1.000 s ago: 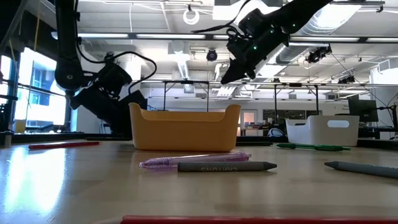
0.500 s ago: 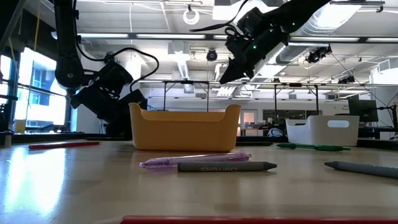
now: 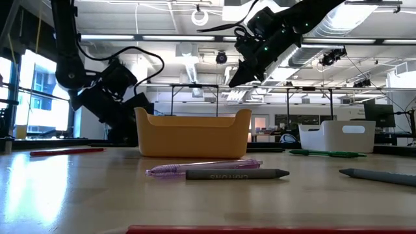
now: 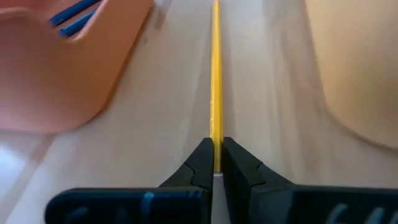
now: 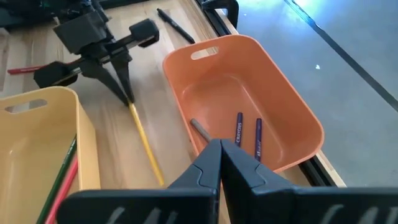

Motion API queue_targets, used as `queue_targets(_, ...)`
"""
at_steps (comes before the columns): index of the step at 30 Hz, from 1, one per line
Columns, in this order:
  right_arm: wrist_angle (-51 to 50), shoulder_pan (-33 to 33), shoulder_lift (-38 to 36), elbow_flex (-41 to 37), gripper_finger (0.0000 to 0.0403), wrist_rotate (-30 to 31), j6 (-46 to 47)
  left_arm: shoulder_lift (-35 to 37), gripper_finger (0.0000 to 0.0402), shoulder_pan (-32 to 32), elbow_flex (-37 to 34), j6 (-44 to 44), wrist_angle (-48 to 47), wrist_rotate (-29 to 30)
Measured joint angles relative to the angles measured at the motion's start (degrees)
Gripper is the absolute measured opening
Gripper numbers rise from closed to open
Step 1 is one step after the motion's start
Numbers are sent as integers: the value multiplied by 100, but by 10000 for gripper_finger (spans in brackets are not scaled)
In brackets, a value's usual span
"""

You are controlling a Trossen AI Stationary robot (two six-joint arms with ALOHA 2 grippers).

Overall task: Sort crayons/erasers/pens/pencils in bins
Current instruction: Put the yellow pencil into the yellow bin

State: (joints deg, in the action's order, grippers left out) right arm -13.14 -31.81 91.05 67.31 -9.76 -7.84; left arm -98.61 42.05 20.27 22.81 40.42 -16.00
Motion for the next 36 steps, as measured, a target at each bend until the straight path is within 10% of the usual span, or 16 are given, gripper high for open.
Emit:
queue_targets(19, -49, 48, 2, 0, 0, -2, -67, 1145, 3, 84, 93, -580, -1212, 493)
queue_targets(36, -39, 48, 2, 0, 0, -2, -165, 487, 114, 273, 966, -445, -1768, 146)
